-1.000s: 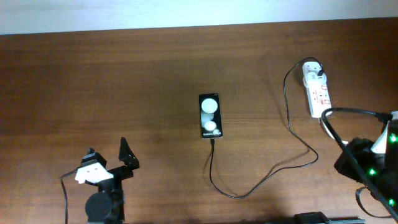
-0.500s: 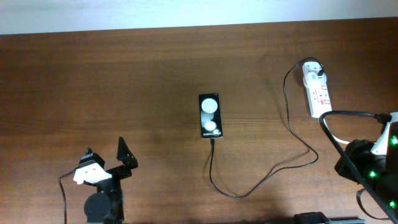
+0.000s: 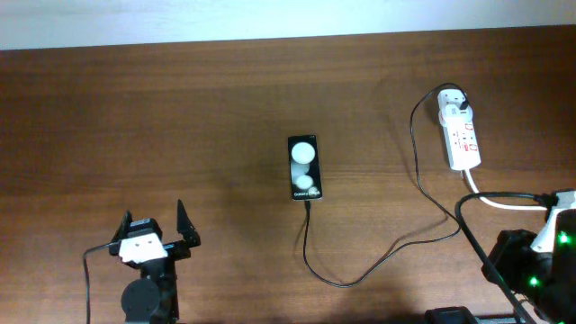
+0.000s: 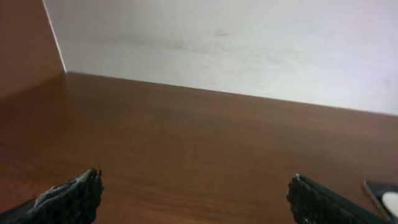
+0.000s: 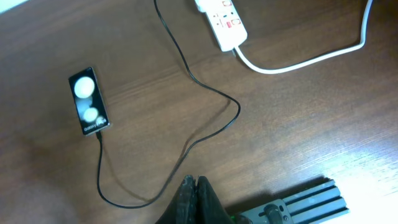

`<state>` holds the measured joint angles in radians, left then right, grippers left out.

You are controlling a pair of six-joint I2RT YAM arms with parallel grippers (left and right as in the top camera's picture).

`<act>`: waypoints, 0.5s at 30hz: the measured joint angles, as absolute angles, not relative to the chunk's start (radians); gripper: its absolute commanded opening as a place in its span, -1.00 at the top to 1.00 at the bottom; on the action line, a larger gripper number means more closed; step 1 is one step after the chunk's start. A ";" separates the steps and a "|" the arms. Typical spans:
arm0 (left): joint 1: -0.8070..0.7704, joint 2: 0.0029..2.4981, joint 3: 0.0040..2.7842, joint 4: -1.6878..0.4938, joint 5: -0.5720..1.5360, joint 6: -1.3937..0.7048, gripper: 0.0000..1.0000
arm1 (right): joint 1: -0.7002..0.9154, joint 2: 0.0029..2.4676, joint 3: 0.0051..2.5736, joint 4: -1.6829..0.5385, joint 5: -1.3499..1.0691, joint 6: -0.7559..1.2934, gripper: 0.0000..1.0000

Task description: Plug charger to phone and switch on socket

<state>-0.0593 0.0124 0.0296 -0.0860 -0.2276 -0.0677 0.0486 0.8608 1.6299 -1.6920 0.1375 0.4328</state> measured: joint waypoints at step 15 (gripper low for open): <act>-0.059 0.012 0.030 -0.086 -0.212 -0.007 -0.98 | 0.049 0.860 1.628 -1.608 0.138 0.423 -0.97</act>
<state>-0.0593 0.0120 0.0296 -0.0860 -0.2123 -0.0067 0.0486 0.8600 1.6283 -1.6081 0.1383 0.4232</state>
